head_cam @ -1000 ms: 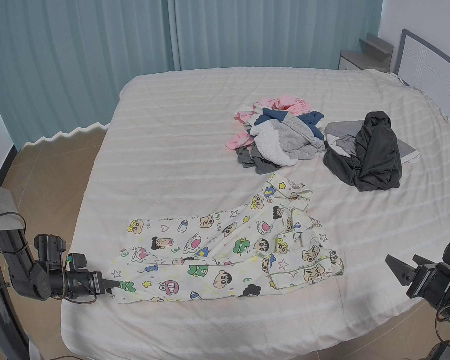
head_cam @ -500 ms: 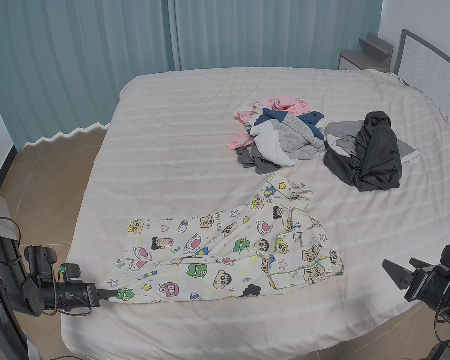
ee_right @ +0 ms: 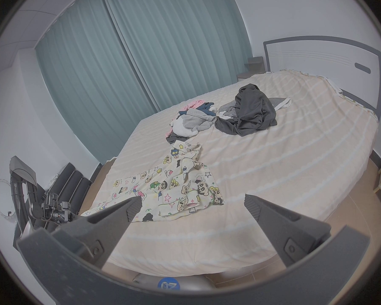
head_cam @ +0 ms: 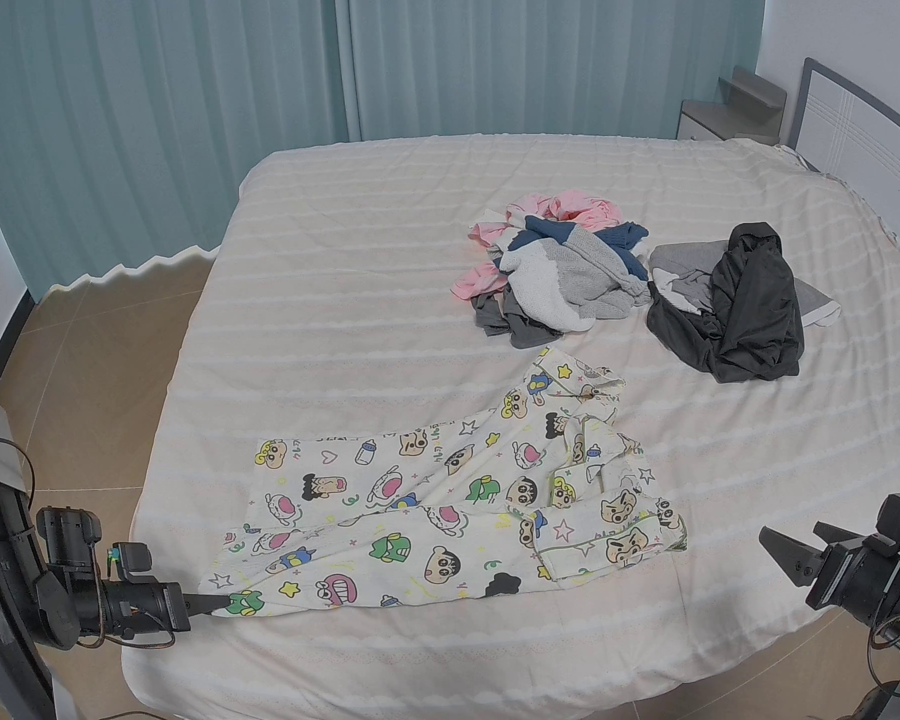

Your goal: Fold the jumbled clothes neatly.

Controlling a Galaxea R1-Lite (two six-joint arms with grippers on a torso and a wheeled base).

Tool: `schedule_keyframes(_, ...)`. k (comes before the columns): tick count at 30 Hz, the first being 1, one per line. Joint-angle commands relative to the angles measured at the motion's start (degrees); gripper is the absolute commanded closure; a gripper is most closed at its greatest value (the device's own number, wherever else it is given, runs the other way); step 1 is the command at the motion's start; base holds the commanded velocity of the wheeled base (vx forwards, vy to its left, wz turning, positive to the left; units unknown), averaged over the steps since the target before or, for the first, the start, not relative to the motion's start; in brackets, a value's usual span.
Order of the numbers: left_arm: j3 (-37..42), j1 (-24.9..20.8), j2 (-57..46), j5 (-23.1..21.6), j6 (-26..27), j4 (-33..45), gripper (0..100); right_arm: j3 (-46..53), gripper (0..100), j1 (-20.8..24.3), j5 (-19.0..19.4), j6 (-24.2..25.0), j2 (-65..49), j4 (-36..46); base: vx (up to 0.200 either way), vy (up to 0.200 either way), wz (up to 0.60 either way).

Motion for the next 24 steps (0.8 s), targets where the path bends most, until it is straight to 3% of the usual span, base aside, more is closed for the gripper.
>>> schedule_keyframes(1,1.1,0.1,0.9,0.0,1.0,0.3,100,1.0,0,0.0,0.1,0.0,0.1,0.0,0.000,0.000,0.00)
schedule_keyframes(8,1.1,0.6,3.0,0.4,2.0,1.0,100,1.0,0,-0.1,0.2,0.2,0.2,0.1,0.000,0.000,0.00)
schedule_keyframes(19,1.1,2.7,7.2,0.4,9.8,2.4,100,0.7,0,-0.6,0.9,0.1,3.0,0.0,0.000,0.000,0.00)
schedule_keyframes(24,1.1,2.5,7.4,-0.7,9.8,2.4,100,-2.9,0,-4.1,3.6,-0.2,11.9,0.0,0.000,0.000,0.00)
